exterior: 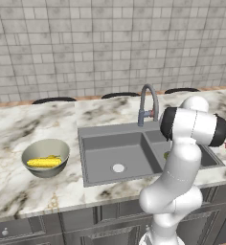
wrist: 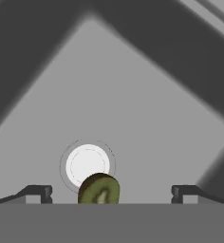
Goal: There is a mixed pile of frozen fruits and vegetables on the counter. Locate all the frozen vegetables and place the items in a bowl on the counter. Take all the frozen fruits and defrost them in a running sink.
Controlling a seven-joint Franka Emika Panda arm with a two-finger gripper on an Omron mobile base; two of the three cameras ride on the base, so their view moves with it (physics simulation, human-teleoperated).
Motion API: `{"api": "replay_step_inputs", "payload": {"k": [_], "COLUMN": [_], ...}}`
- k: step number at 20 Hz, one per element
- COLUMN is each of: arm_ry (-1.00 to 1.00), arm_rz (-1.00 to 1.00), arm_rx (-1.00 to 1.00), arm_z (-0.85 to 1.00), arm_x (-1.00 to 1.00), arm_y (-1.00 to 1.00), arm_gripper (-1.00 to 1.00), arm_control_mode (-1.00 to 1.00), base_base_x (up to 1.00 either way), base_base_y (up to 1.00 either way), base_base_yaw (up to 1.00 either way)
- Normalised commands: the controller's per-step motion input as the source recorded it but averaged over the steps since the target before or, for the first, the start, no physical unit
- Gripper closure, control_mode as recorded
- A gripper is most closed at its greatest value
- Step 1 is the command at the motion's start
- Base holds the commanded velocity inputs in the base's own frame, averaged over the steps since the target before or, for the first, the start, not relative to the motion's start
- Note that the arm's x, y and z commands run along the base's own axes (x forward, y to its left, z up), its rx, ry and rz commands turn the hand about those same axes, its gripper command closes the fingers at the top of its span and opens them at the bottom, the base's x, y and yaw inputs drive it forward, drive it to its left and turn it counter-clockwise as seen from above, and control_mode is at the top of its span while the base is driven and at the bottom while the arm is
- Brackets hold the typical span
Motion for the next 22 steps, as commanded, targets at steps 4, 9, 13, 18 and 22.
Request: {"api": "replay_step_inputs", "payload": {"k": [4,9,13,18,22], "arm_ry": [-0.04,-0.01,0.07,0.05,0.01], "arm_rz": [0.00,0.00,-0.05,-0.04,-0.11], "arm_rx": [0.04,0.00,0.00,0.01,-0.02], "arm_z": [0.56,0.78,0.32,0.08,0.24], "arm_x": [-0.38,-0.37,-0.29,-0.13,-0.56], "arm_y": [-0.06,-0.03,-0.04,-0.13,-0.24], "arm_gripper": [-1.00,-1.00,-1.00,-1.00,-1.00], "arm_control_mode": [-1.00,-1.00,-1.00,-1.00,-1.00], "base_base_x": [0.00,0.00,0.00,0.00,0.00], "base_base_y": [0.00,0.00,0.00,0.00,0.00], "base_base_yaw": [0.00,0.00,0.00,0.00,0.00]}}
